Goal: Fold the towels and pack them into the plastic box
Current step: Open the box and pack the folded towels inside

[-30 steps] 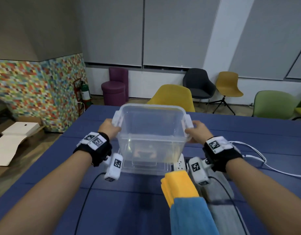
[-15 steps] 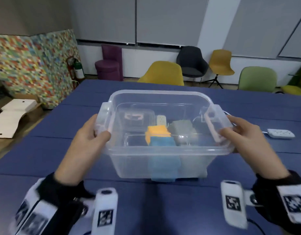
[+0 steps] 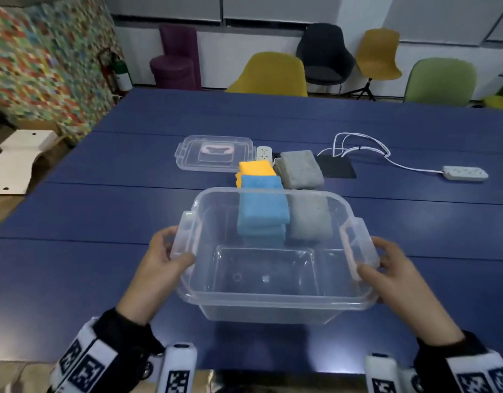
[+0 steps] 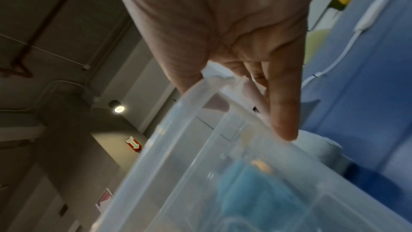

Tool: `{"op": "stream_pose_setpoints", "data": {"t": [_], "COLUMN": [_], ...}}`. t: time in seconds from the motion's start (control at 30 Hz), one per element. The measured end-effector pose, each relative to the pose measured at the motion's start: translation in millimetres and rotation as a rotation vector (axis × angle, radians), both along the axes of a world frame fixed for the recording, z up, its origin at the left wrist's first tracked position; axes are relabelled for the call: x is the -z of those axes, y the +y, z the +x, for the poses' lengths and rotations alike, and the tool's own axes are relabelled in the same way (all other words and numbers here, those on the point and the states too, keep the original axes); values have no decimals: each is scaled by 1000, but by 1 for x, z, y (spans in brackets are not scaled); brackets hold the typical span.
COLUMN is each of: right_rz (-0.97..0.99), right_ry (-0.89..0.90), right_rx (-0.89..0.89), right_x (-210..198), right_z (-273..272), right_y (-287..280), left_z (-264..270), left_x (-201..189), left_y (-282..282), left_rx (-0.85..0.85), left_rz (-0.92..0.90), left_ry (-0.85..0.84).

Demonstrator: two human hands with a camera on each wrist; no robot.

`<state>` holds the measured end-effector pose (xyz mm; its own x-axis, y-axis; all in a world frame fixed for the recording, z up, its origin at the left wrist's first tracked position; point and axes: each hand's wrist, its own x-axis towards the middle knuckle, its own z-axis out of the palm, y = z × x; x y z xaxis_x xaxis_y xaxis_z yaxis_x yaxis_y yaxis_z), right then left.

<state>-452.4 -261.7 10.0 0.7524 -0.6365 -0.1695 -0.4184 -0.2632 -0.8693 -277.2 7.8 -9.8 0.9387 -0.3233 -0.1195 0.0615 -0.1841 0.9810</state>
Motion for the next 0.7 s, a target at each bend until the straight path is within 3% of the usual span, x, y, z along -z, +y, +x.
{"op": "stream_pose_setpoints", "data": {"t": [0.1,0.43,0.57,0.7], "right_rz": [32,87,-25,-297], "right_ry": [90,251,312,244], "right_rx": [0,7,-88,-135], "right_x": [18,45,10,-65], "right_z": [0,11,14,67], "right_y": [0,1,-11,-44], "left_z": [7,41,62,120], "left_x": [17,46,28,-6], "left_y": [-2,-18,-7,-12], "left_rx": [-40,124,205,270], "left_rz": [55,314,384,445], "left_ry": [62,145,252,227]}}
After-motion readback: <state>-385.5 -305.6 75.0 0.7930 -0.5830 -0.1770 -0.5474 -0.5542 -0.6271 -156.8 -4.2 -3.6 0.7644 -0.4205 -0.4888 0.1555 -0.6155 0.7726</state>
